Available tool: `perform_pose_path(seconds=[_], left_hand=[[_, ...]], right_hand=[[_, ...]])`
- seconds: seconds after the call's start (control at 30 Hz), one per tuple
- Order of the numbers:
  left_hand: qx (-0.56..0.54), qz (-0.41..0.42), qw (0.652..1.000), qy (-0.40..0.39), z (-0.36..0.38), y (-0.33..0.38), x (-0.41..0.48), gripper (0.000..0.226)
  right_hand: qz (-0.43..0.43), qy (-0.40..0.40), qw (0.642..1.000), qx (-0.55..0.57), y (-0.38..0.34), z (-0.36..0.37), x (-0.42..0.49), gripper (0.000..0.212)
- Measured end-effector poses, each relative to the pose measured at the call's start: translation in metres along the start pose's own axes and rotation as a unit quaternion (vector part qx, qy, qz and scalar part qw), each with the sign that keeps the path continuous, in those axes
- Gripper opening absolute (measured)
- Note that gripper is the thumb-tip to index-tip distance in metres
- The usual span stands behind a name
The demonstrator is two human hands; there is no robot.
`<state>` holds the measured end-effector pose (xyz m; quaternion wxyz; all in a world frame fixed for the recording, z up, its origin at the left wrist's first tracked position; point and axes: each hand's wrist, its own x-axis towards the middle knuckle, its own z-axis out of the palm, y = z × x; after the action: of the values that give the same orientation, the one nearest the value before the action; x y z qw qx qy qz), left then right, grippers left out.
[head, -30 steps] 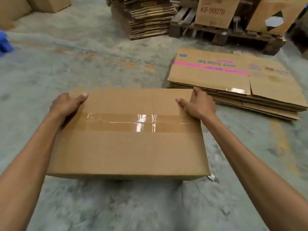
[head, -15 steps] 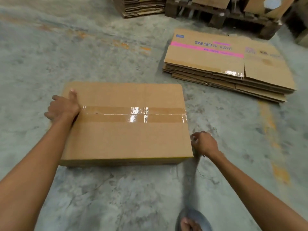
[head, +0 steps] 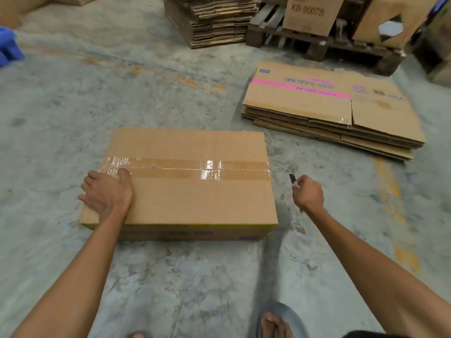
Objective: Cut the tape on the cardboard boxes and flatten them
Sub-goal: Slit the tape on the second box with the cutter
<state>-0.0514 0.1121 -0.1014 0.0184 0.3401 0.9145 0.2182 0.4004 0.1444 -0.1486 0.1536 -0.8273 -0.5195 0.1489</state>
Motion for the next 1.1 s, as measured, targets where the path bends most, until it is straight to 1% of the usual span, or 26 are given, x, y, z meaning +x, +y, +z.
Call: perform_pose_path(seconds=[0.07, 0.13, 0.17, 0.23, 0.3, 0.37, 0.4, 0.43, 0.5, 0.57, 0.6, 0.7, 0.8, 0.9, 1.0, 1.1], left_hand=[[-0.002, 0.013, 1.0, -0.006, 0.001, 0.0, -0.002, 0.069], [-0.014, 0.033, 0.999, -0.013, 0.001, 0.003, -0.004, 0.068], [-0.017, 0.046, 0.999, -0.023, 0.002, 0.005, -0.006, 0.067], [-0.026, 0.081, 0.995, -0.046, 0.004, 0.013, -0.016, 0.065], [-0.042, 0.129, 0.988, -0.068, 0.008, 0.027, -0.034, 0.064], [-0.062, 0.177, 0.979, -0.075, 0.012, 0.043, -0.056, 0.063], [-0.067, 0.187, 0.978, -0.069, 0.014, 0.047, -0.066, 0.062], [-0.07, 0.178, 0.98, -0.054, 0.015, 0.049, -0.074, 0.06], [-0.076, 0.109, 0.991, -0.018, 0.015, 0.048, -0.083, 0.056], [-0.1, 0.035, 0.994, 0.008, 0.014, 0.04, -0.081, 0.048], [-0.114, 0.026, 0.993, 0.019, 0.014, 0.036, -0.08, 0.042], [-0.147, 0.041, 0.987, 0.05, 0.014, 0.03, -0.078, 0.027], [-0.175, 0.04, 0.982, 0.06, 0.011, 0.031, -0.078, 0.019], [-0.202, 0.05, 0.975, 0.076, 0.009, 0.027, -0.08, 0.014], [-0.236, 0.064, 0.964, 0.1, 0.008, 0.017, -0.08, 0.012], [-0.256, 0.077, 0.955, 0.126, 0.005, 0.009, -0.083, 0.013]], right_hand=[[-0.036, 0.066, 0.997, 0.01, -0.026, -0.034, 0.018, 0.018], [-0.111, 0.115, 0.987, 0.016, -0.064, -0.072, 0.033, 0.019], [-0.159, 0.119, 0.98, 0.009, -0.085, -0.089, 0.038, 0.019], [-0.262, 0.084, 0.961, -0.041, -0.13, -0.115, 0.043, 0.018], [-0.349, 0.037, 0.929, -0.121, -0.177, -0.128, 0.04, 0.017], [-0.405, 0.002, 0.895, -0.188, -0.225, -0.13, 0.029, 0.014], [-0.423, -0.016, 0.882, -0.208, -0.246, -0.127, 0.022, 0.013], [-0.439, -0.034, 0.87, -0.221, -0.266, -0.122, 0.016, 0.012], [-0.461, -0.063, 0.852, -0.241, -0.298, -0.11, 0.005, 0.013], [-0.474, -0.075, 0.844, -0.24, -0.325, -0.094, -0.002, 0.013], [-0.477, -0.077, 0.846, -0.226, -0.335, -0.086, -0.006, 0.013], [-0.483, -0.101, 0.854, -0.163, -0.351, -0.06, -0.019, 0.004], [-0.518, -0.131, 0.831, -0.155, -0.353, -0.037, -0.035, 0.004], [-0.534, -0.16, 0.818, -0.139, -0.352, -0.031, -0.042, 0.01], [-0.539, -0.188, 0.81, -0.134, -0.359, -0.029, -0.044, 0.009], [-0.546, -0.199, 0.802, -0.137, -0.369, -0.025, -0.051, 0.01]])
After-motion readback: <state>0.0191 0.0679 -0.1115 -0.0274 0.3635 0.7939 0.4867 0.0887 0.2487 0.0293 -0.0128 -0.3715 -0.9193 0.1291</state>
